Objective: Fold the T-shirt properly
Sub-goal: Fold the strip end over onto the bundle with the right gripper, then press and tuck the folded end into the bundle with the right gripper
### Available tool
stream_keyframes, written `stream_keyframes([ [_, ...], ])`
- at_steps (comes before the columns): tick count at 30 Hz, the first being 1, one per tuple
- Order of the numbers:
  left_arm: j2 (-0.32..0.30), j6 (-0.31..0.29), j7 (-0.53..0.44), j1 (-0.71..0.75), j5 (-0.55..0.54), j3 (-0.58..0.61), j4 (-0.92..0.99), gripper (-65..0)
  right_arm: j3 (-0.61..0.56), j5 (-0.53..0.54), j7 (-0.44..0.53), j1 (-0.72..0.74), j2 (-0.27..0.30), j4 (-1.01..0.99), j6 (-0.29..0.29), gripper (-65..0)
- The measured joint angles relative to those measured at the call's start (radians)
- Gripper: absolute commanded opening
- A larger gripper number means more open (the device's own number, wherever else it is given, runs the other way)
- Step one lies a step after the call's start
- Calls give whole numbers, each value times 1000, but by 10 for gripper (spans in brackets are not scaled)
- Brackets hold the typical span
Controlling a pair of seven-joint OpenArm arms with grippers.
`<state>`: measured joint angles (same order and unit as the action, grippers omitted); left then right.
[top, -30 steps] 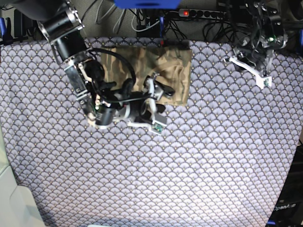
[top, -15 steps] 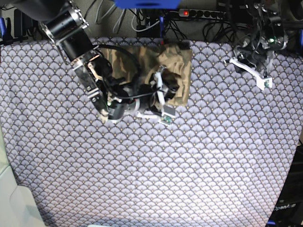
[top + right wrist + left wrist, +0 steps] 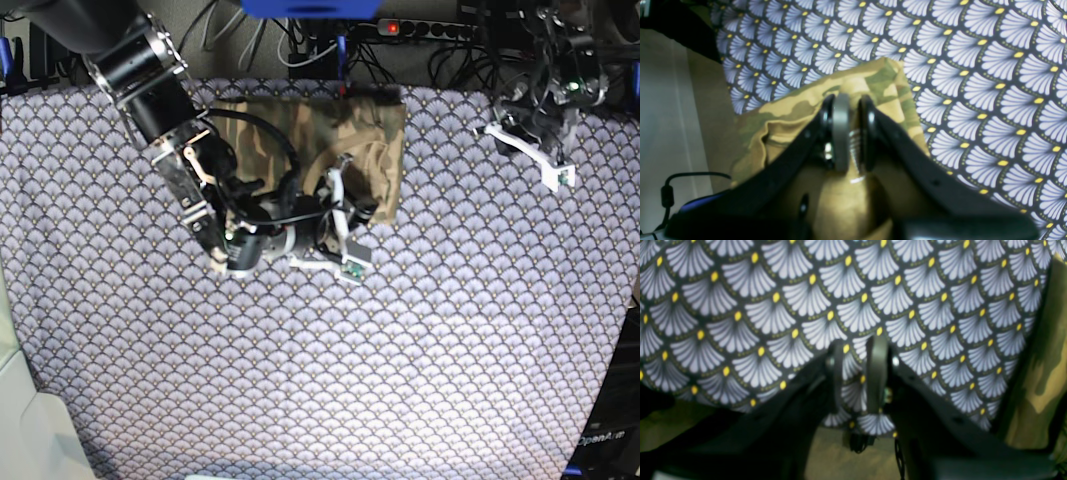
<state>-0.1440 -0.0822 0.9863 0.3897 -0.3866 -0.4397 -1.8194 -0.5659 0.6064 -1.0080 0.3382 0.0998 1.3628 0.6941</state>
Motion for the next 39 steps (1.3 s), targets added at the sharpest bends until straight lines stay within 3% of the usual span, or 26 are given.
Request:
stream_keyframes([
  [6, 1, 0, 1, -9, 0, 0, 1, -529, 0, 0, 4, 0, 0, -1, 0, -501],
  [9, 0, 0, 1, -19, 0, 1, 1, -529, 0, 0, 10, 0, 1, -1, 0, -534],
  [14, 0, 0, 4, -19, 0, 2, 1, -529, 0, 0, 11, 0, 2, -1, 0, -645],
  [30, 0, 0, 4, -19, 0, 2, 1, -529, -5, -1, 48, 6, 0, -2, 0, -650],
  [36, 0, 0, 4, -19, 0, 1, 1, -529, -2, 3, 55, 51, -34, -2, 0, -650],
  [39, 0, 0, 4, -19, 0, 1, 1, -529, -2, -1, 24, 39, -32, -2, 0, -650],
])
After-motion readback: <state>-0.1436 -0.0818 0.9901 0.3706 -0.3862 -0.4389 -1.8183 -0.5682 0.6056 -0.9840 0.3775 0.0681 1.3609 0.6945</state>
